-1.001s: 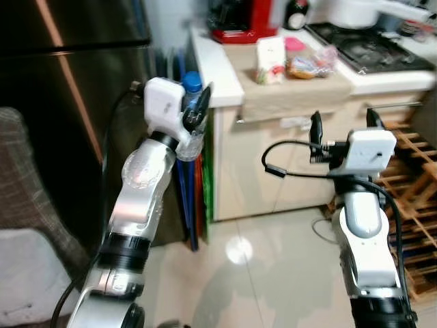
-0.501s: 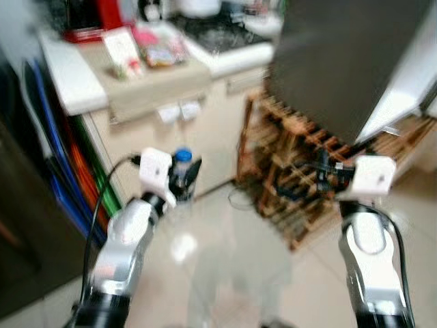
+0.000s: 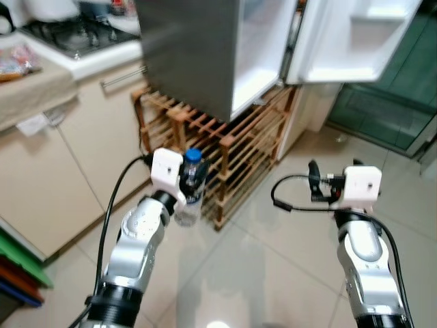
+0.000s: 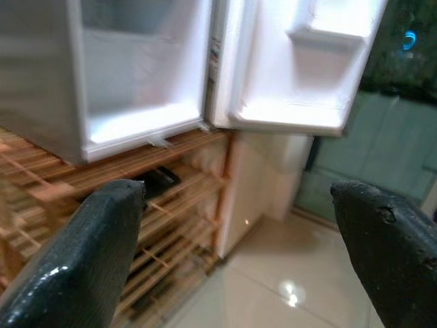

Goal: Restocking fridge

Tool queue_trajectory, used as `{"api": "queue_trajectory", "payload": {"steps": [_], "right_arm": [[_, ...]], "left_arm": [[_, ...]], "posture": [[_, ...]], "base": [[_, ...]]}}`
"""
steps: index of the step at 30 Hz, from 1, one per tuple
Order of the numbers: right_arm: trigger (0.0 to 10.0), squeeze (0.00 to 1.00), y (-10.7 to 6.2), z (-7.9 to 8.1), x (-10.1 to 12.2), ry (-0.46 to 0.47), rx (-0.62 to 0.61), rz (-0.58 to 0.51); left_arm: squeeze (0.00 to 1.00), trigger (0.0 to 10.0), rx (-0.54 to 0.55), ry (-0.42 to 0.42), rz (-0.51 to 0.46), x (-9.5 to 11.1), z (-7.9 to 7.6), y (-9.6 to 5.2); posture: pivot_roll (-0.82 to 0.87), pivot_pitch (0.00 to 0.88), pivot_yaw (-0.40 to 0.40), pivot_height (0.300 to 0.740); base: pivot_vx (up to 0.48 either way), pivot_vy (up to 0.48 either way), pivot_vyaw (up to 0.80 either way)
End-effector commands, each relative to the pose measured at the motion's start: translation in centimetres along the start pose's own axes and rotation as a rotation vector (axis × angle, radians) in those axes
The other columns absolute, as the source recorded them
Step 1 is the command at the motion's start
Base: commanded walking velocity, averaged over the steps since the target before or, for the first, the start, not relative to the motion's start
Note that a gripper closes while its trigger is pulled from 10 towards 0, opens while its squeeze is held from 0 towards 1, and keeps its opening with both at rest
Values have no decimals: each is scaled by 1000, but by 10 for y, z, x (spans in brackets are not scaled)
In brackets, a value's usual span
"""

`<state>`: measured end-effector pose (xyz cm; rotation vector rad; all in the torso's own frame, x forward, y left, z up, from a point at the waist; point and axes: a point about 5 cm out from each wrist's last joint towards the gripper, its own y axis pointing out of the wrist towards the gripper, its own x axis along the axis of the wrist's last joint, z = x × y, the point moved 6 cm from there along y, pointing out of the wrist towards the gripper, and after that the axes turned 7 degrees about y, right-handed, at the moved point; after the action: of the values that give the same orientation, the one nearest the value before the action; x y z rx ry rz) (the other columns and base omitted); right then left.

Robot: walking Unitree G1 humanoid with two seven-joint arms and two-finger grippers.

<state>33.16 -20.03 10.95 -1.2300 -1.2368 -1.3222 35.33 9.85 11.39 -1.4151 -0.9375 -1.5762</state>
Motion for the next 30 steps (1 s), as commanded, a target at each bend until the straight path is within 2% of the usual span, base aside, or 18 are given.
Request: {"api": "queue_trajectory", "payload": {"steps": [1, 3, 5, 10, 14, 17, 19, 30], "right_arm": [[10000, 0, 3, 0, 6, -1, 3, -17], [10000, 0, 3, 0, 6, -1, 3, -17], [10000, 0, 5, 4, -5, 2, 24, 16], [10000, 0, 6, 4, -10, 30, 23, 37], [10000, 0, 4, 1, -15, 48, 10, 54], [10000, 0, 2, 2, -18, 57, 8, 62], [10000, 0, 2, 3, -16, 55, 11, 56], [10000, 0, 0, 6, -19, 67, 21, 64]], "left_arm": [[0, 10000, -8, 9, -24, 8, -2, 3], [0, 10000, -8, 9, -24, 8, -2, 3], [0, 10000, 76, -2, 13, -3, 6, 7], [0, 10000, 138, 6, 59, -13, 13, 7], [0, 10000, 142, -17, 86, -20, 11, 8], [0, 10000, 76, -10, 89, -20, -7, 15], [0, 10000, 65, -11, 86, -19, -9, 15], [0, 10000, 66, 7, 50, -13, -8, 15]], "posture": [[-55, 0, 24, 740], [-55, 0, 24, 740], [-69, 0, 27, 740], [-65, 0, 24, 740], [-61, 0, 25, 740], [-61, 0, 25, 740], [-68, 0, 25, 740], [-67, 0, 21, 740]], "base": [[0, 0, 0], [0, 0, 0], [0, 0, 0], [0, 0, 0], [0, 0, 0], [0, 0, 0], [0, 0, 0], [0, 0, 0]]}}
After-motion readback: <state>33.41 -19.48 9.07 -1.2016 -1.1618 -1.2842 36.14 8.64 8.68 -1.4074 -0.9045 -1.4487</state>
